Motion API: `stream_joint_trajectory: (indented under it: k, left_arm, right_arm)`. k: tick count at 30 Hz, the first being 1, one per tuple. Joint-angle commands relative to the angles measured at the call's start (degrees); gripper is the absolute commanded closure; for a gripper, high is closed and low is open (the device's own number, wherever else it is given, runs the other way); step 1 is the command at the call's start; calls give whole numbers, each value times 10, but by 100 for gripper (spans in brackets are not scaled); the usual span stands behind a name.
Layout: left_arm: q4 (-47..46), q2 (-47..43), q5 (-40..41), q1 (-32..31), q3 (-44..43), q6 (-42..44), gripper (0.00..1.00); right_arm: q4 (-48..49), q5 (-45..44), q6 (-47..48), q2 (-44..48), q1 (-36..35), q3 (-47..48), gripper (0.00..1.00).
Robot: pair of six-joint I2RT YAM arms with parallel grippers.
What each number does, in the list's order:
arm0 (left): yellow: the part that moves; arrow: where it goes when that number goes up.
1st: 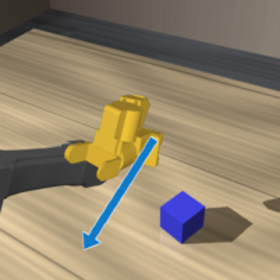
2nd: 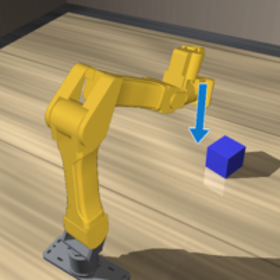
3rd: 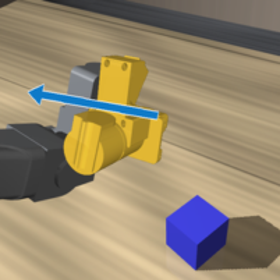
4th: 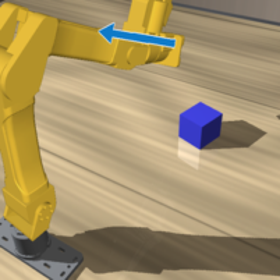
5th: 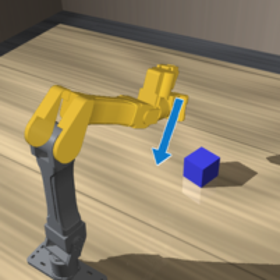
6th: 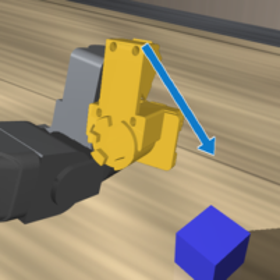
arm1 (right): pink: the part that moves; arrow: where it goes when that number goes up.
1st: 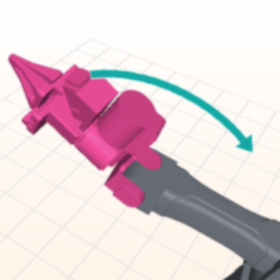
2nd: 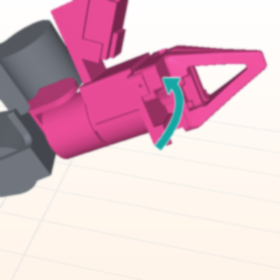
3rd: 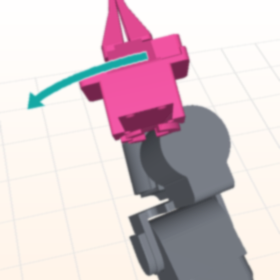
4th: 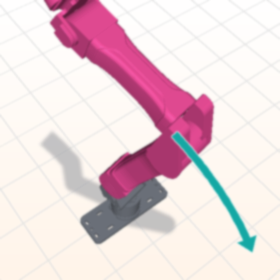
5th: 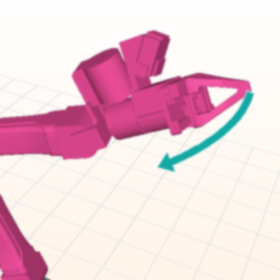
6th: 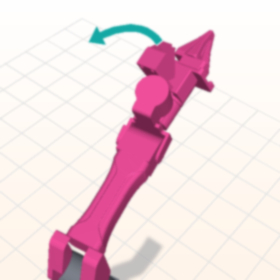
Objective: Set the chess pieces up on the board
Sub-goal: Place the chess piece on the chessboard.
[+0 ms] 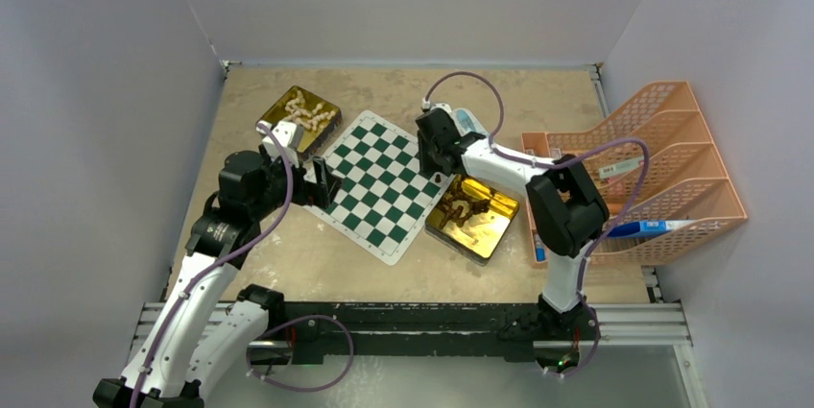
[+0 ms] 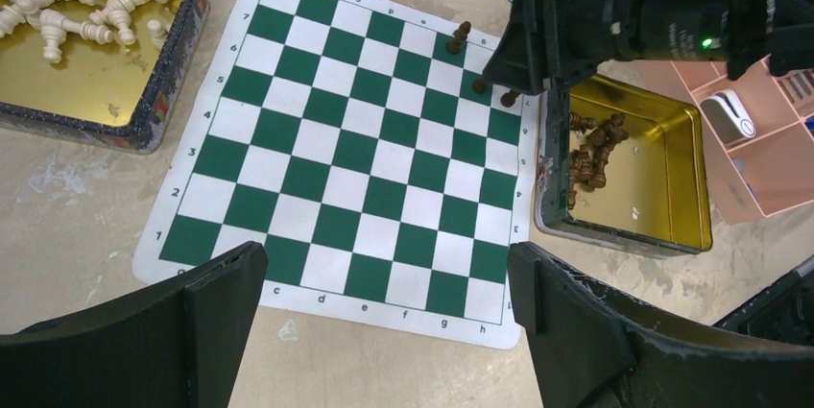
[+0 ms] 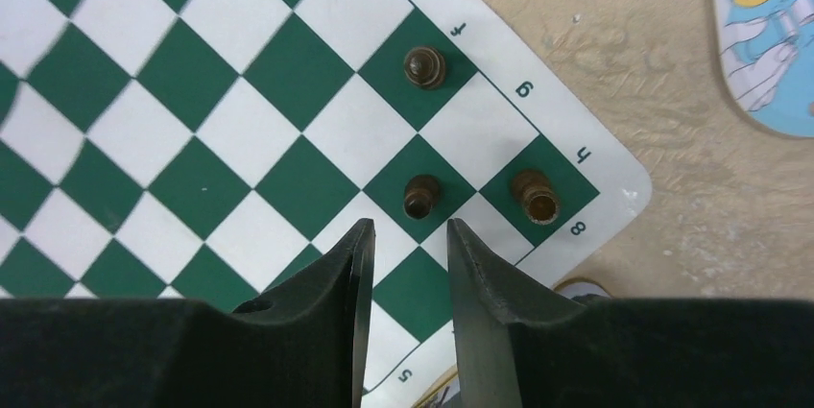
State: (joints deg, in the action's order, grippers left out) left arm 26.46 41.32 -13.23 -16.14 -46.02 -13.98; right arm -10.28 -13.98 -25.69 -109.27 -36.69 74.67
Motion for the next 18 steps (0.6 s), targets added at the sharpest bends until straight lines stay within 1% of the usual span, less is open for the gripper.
stream_joint_trajectory:
  k: [1, 9, 15, 18]
  left_arm:
    - [0, -5, 4, 0, -6, -2, 3]
    - [6, 0, 3, 0, -7, -11, 2]
    - [9, 13, -17, 0, -8, -10, 1]
    - [6, 18, -16, 0, -7, -10, 1]
  right_arm:
    - [-18, -14, 9, 55, 2, 36, 63]
    - [-52, -9, -11, 98, 2, 35, 64]
    - [-75, -10, -45, 144, 2, 5, 65]
    - [-97, -16, -71, 163, 2, -8, 67]
